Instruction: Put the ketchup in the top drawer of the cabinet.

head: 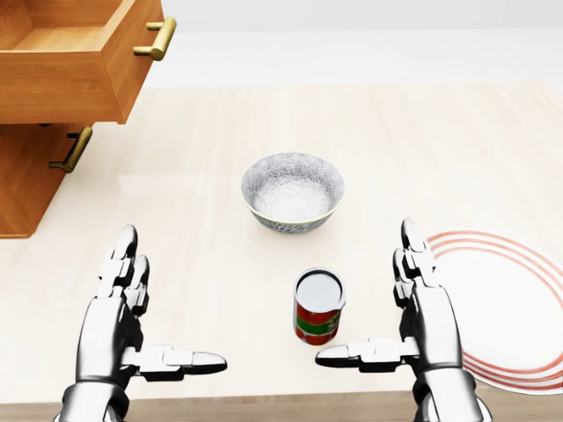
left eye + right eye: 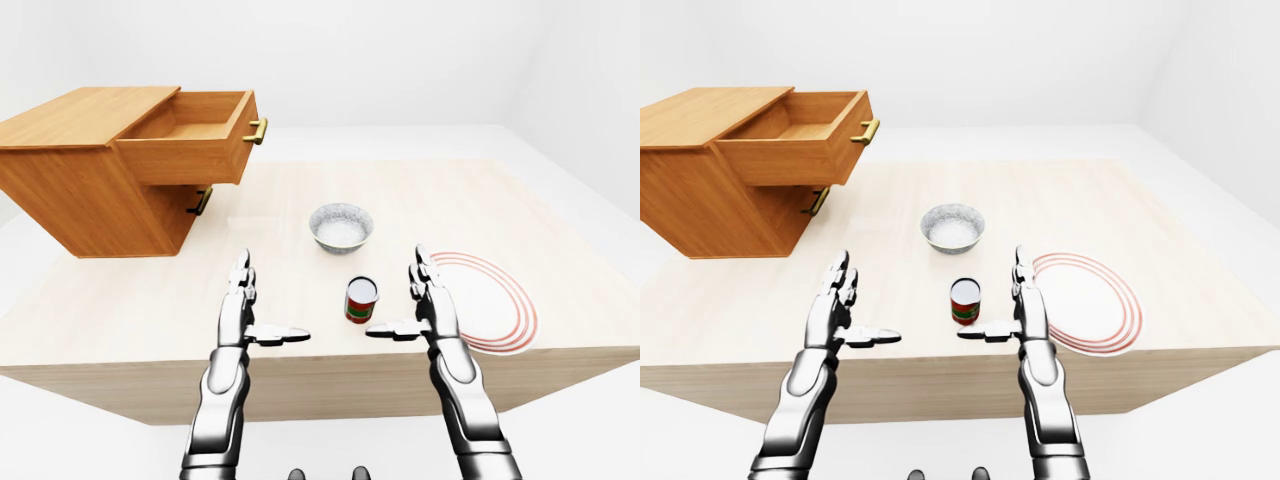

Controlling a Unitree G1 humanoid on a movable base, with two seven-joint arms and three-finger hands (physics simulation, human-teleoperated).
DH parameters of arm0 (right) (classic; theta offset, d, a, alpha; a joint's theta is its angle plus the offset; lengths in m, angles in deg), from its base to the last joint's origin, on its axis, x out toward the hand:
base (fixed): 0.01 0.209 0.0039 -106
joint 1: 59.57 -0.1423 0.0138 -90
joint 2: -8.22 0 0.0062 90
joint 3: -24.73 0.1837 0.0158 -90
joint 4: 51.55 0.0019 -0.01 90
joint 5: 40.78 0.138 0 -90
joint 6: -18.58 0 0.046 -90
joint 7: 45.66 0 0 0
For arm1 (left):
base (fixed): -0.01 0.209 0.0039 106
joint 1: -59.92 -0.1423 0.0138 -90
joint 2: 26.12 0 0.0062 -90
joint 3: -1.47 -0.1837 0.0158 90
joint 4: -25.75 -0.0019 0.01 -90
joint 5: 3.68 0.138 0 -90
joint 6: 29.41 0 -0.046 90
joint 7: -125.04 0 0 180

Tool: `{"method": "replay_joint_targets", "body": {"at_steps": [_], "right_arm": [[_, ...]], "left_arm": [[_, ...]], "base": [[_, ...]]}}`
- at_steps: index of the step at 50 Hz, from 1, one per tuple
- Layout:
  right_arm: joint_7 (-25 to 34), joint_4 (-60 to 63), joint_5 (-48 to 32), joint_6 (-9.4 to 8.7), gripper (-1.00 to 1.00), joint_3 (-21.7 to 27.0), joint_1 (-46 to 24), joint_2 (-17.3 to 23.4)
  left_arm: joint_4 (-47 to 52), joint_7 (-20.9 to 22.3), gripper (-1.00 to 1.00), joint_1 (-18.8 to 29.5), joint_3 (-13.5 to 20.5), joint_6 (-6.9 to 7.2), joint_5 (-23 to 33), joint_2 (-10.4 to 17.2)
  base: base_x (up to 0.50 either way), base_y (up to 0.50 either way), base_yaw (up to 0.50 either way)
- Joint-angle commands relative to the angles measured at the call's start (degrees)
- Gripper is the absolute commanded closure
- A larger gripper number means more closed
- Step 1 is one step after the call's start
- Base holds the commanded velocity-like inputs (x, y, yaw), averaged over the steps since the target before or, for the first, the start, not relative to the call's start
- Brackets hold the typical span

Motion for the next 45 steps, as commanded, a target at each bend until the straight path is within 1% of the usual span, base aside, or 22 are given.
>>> {"method": "replay_joint_targets", "body": {"at_steps": [1,2,3,6,8,9,11,12,13,14,15,16,17,18,21,24,26,27,32,39,44,45], "right_arm": [[1.9,-0.2,-0.9,-1.8,-1.0,2.7,-0.5,1.7],[2.0,-0.6,-0.9,-1.56,-1.0,2.8,-0.6,1.6],[2.3,-1.3,-0.8,-1.32,-1.0,2.9,-0.8,1.7],[2.3,-2.3,-1.1,-0.94,-1.0,3.1,-1.0,1.9],[2.5,-2.1,-1.0,-0.99,-1.0,3.3,-0.9,1.9],[2.5,-0.5,-1.2,-1.61,-1.0,3.3,-0.3,2.0],[3.0,2.4,-0.9,-2.96,-1.0,3.6,0.8,1.9],[3.2,4.2,-0.9,-3.84,-1.0,3.6,1.5,1.8],[3.4,5.3,-1.0,-4.13,-1.0,3.6,1.9,1.8],[3.5,9.0,-1.0,-4.13,-1.0,3.8,3.2,1.7],[3.6,9.2,-1.0,-4.13,-1.0,3.8,3.3,1.6],[3.7,12.6,-1.2,-4.13,-1.0,3.9,4.5,1.5],[3.9,14.3,-1.3,-4.13,-1.0,4.0,5.1,1.3],[4.1,16.9,-1.2,-4.13,-1.0,4.3,5.9,1.1],[4.6,24.0,-1.8,-4.13,-1.0,4.6,8.5,0.6],[4.5,28.5,-3.1,-4.13,-1.0,4.9,10.2,-0.1],[4.5,32.1,-2.2,-4.13,-1.0,5.3,11.3,-1.0],[5.0,35.0,-2.2,-4.13,-1.0,5.2,12.4,-1.0],[6.1,39.8,-2.6,-4.13,-1.0,5.6,14.3,-1.7],[9.1,48.9,-1.9,-4.13,-1.0,6.3,18.0,-3.1],[9.8,52.4,-1.9,-4.13,-1.0,6.1,19.0,-3.9],[9.8,53.7,-1.2,-4.13,-1.0,6.2,19.4,-4.3]], "left_arm": [[-0.1,2.2,-1.0,-0.4,1.0,-1.05,-0.1,0.7],[0.3,2.3,-1.0,-0.4,1.0,-0.71,-0.1,0.7],[-1.0,2.3,-1.0,-0.1,1.2,-1.65,-0.1,0.8],[-1.5,2.3,-1.0,0.1,1.2,-1.85,0.0,0.8],[-1.0,2.4,-1.0,0.1,1.4,-1.54,-0.2,0.8],[1.7,2.6,-1.0,-0.8,1.4,-0.09,-0.6,0.8],[3.6,3.0,-1.0,-1.9,1.4,0.09,-0.7,0.8],[5.0,3.3,-1.0,-2.3,1.4,0.55,-0.7,0.9],[6.5,3.5,-1.0,-2.9,1.4,1.21,-0.7,0.9],[10.0,4.5,-1.0,-4.4,1.4,2.41,-1.1,1.2],[10.3,4.7,-1.0,-4.5,1.5,2.5,-1.1,1.1],[14.3,5.4,-1.0,-5.8,2.0,4.29,-2.1,1.2],[15.9,5.8,-1.0,-6.3,2.3,4.99,-2.3,1.2],[18.5,6.3,-1.0,-7.1,3.0,5.27,-3.1,1.1],[25.7,7.5,-1.0,-9.0,5.1,5.27,-5.3,1.2],[30.1,8.6,-1.0,-9.8,6.9,5.27,-6.6,0.9],[32.7,9.1,-1.0,-10.3,8.3,5.27,-7.4,0.6],[34.7,9.5,-1.0,-10.6,9.6,5.27,-8.6,0.6],[38.6,10.7,-1.0,-11.0,12.4,5.27,-10.6,0.0],[45.4,12.4,-1.0,-12.3,17.2,5.27,-14.2,-1.0],[47.4,13.2,-1.0,-12.4,19.6,5.27,-16.1,-1.5],[48.8,13.4,-1.0,-12.5,20.8,5.27,-17.4,-1.5]], "base": [[0.0,0.0,0.0],[0.0,0.0,0.0],[0.0,0.0,0.0],[0.0,0.0,0.0],[0.0,0.0,0.0],[0.0,0.0,0.0],[0.0,0.0,0.0],[0.0,0.0,0.0],[0.0,0.0,0.0],[0.0,0.0,0.0],[0.0,0.0,0.0],[0.0,0.0,0.0],[0.0,0.0,0.0],[0.0,0.0,0.0],[0.0,0.0,0.0],[0.0,0.0,0.0],[0.0,0.0,0.0],[0.0,0.0,0.0],[0.0,0.0,0.0],[0.0,0.0,0.0],[0.0,0.0,0.0],[0.0,0.0,0.0]]}}
